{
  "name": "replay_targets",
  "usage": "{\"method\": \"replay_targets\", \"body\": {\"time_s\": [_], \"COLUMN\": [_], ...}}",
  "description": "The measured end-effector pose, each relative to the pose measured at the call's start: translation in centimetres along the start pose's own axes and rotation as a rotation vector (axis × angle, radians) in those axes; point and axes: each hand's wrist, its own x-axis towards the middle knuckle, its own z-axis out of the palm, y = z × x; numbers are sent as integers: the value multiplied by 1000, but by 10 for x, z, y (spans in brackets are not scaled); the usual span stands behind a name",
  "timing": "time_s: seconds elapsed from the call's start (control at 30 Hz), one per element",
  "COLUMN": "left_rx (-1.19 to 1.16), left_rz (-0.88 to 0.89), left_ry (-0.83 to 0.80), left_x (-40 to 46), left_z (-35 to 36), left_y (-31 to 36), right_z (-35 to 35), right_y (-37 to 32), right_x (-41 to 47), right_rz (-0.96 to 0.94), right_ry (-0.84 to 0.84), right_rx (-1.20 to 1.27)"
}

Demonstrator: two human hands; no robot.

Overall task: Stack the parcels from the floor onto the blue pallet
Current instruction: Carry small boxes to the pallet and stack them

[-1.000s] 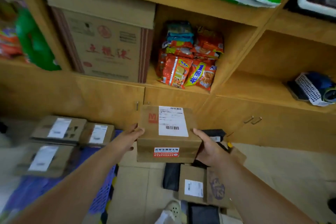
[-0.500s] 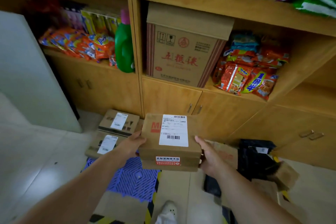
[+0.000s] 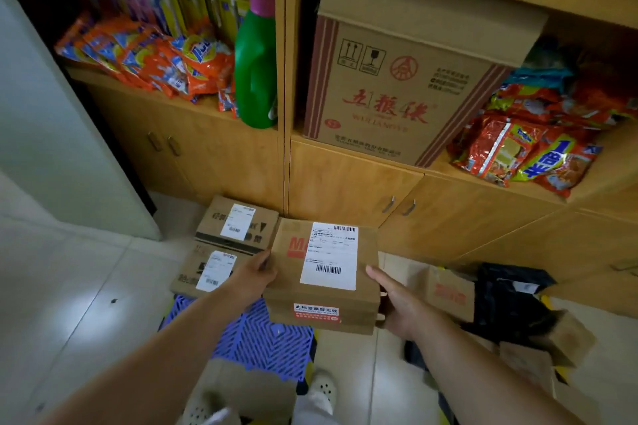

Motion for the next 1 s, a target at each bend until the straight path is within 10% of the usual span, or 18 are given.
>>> {"method": "replay_targets", "body": {"time_s": [0.43,1.0], "left_rx": [282,882], "left_rz": [17,144], "left_ry": [-135,9], "left_x": [132,391], "left_z": [-61,38], "left_y": [-90,-316], "right_z": [95,87], "right_y": [90,239], "right_x": [130,455], "right_rz": [52,34], "right_ry": [221,321], "right_rx": [283,221]}}
